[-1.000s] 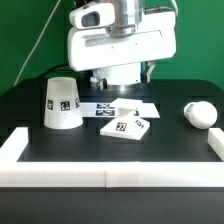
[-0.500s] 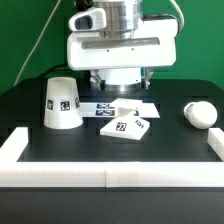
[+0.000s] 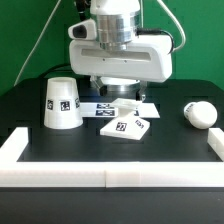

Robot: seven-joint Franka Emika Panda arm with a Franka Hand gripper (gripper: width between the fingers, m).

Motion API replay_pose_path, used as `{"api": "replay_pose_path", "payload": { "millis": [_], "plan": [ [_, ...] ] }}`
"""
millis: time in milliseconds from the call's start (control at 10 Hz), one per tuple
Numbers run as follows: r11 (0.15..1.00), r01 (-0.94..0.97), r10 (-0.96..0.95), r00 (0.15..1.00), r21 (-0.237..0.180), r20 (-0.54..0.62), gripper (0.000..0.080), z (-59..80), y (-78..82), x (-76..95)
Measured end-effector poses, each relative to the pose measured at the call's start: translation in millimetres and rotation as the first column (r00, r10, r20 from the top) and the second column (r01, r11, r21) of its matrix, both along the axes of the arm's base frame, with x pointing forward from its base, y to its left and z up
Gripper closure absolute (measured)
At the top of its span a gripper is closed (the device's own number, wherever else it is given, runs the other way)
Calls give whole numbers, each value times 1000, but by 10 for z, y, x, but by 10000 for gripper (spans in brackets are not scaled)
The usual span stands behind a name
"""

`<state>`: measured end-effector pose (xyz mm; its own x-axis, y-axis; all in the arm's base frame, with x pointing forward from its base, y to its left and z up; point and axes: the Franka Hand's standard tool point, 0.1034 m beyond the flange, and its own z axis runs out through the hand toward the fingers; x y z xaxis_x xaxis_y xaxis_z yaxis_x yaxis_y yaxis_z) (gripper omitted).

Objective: Assemble lamp

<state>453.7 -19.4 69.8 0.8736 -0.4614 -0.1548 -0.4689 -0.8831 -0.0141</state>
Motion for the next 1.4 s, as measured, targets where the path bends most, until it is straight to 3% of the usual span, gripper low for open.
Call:
{"api": "replay_pose_path", "payload": {
  "millis": [400, 900, 1000, 1400],
  "plan": [
    [997, -71, 71, 998, 5, -1, 100, -98, 109, -41],
    [990, -141, 141, 990, 14, 7, 122, -121, 102, -42],
    [990, -143, 143, 990, 14, 8, 274, -115, 103, -36],
    [989, -148, 148, 989, 14, 9, 272, -116, 104, -36]
  ]
}}
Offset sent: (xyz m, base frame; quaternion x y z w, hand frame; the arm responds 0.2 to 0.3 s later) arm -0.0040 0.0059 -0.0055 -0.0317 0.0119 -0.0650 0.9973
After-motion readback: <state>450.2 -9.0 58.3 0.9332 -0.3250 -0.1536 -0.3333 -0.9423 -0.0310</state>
